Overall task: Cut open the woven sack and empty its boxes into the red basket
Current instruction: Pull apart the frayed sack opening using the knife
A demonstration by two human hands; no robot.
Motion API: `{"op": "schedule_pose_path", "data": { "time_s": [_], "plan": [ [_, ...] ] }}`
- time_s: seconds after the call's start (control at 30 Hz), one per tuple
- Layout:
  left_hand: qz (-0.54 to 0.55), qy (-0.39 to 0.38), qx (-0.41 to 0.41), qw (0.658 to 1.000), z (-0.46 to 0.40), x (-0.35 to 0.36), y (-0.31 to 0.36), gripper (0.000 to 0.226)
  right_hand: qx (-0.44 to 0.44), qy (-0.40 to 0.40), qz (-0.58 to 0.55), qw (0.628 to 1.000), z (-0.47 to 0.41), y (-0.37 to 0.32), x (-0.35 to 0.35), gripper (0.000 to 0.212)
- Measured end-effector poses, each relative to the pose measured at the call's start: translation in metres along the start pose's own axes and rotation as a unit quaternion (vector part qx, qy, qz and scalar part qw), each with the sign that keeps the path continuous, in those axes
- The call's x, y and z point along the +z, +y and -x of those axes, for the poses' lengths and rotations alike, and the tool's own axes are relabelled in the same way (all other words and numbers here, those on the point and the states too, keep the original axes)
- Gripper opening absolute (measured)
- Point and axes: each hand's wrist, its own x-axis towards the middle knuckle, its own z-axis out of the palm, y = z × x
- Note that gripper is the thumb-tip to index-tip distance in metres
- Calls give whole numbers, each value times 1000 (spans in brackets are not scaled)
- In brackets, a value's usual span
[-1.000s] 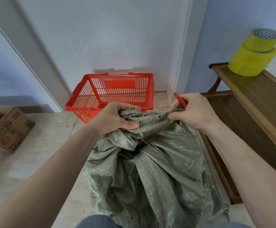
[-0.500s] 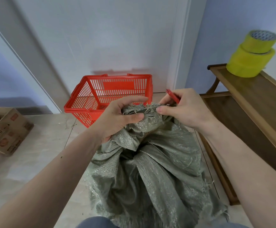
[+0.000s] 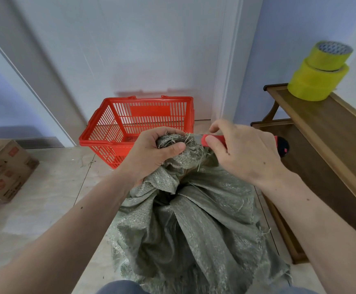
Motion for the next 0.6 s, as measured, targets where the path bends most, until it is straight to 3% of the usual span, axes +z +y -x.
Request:
{"op": "schedule_pose_path", "data": {
  "time_s": [0.33, 0.5, 0.6],
  "plan": [
    [-12, -1, 14, 1000, 3, 4, 6, 22, -15, 22, 46, 999, -4, -10, 6, 39],
    [-18, 30, -10, 999, 2, 4, 4, 60, 10, 49, 12, 999, -1, -13, 4, 38],
    [-4, 19, -18, 1000, 4, 6, 5, 70, 22, 58, -17, 998, 0, -13, 3, 39]
  ]
}}
